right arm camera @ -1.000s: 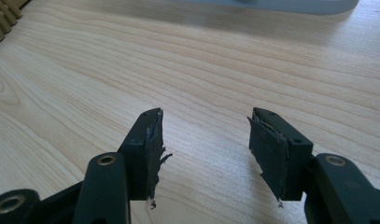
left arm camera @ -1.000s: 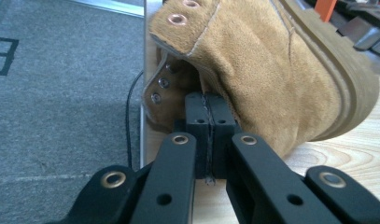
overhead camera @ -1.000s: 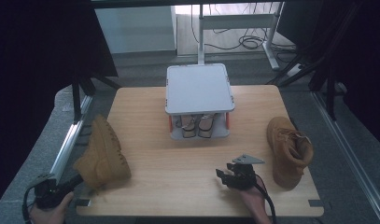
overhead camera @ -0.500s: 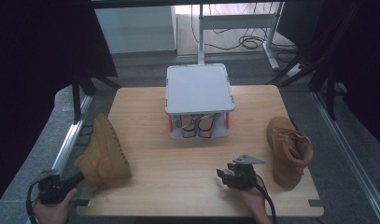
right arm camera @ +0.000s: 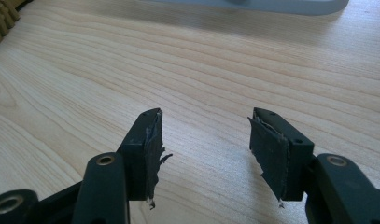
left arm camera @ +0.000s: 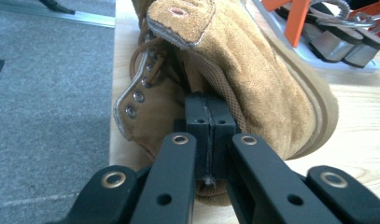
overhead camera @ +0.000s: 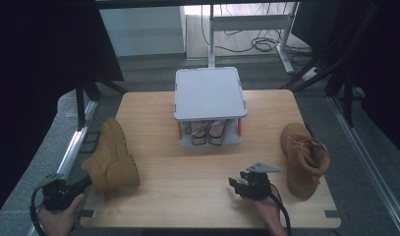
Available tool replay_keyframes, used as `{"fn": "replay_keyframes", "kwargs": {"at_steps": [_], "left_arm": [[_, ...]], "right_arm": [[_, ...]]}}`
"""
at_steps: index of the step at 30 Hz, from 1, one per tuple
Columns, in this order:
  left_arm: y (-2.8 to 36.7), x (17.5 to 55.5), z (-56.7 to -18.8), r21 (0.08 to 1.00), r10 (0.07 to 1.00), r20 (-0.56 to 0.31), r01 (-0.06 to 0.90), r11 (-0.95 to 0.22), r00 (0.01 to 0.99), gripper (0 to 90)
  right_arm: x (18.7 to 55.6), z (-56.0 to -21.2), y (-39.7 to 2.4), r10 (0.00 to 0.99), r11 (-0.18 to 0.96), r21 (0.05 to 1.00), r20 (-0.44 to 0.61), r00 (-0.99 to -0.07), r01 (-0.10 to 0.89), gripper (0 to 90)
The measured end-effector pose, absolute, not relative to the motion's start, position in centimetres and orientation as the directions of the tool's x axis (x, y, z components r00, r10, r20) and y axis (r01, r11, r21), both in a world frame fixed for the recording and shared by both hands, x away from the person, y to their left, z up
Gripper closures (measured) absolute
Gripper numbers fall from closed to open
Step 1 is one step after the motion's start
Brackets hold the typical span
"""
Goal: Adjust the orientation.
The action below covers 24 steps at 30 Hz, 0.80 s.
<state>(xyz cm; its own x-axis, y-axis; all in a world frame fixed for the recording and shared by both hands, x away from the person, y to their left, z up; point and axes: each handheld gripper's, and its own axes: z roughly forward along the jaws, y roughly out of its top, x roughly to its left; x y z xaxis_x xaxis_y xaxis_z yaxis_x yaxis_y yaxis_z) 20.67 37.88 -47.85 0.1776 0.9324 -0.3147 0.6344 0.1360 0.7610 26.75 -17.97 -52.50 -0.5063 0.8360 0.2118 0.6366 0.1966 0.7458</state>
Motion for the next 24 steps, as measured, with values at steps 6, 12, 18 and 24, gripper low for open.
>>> {"fn": "replay_keyframes", "kwargs": {"at_steps": [6, 12, 18, 24], "left_arm": [[36.2, 21.9, -46.3, 0.784, 0.926, -0.298, 0.613, 0.098, 0.233, 89.5], [32.7, 24.4, -45.2, 0.798, 0.895, -0.289, 0.602, 0.029, 0.340, 89.4], [28.1, 27.1, -43.1, 0.819, 0.864, -0.260, 0.573, -0.039, 0.430, 89.5], [24.9, 28.1, -43.1, 0.813, 0.874, -0.208, 0.574, -0.095, 0.440, 89.4]], "right_arm": [[26.8, -52.5, -18.1, 0.835, 0.201, 0.741, 0.213, -0.508, 0.641, 44.0], [26.7, -52.4, -18.5, 0.839, 0.191, 0.741, 0.218, -0.499, 0.644, 44.0], [26.7, -52.5, -19.1, 0.845, 0.183, 0.742, 0.218, -0.489, 0.645, 44.0], [26.6, -52.4, -19.3, 0.848, 0.180, 0.743, 0.215, -0.484, 0.645, 44.0]]}}
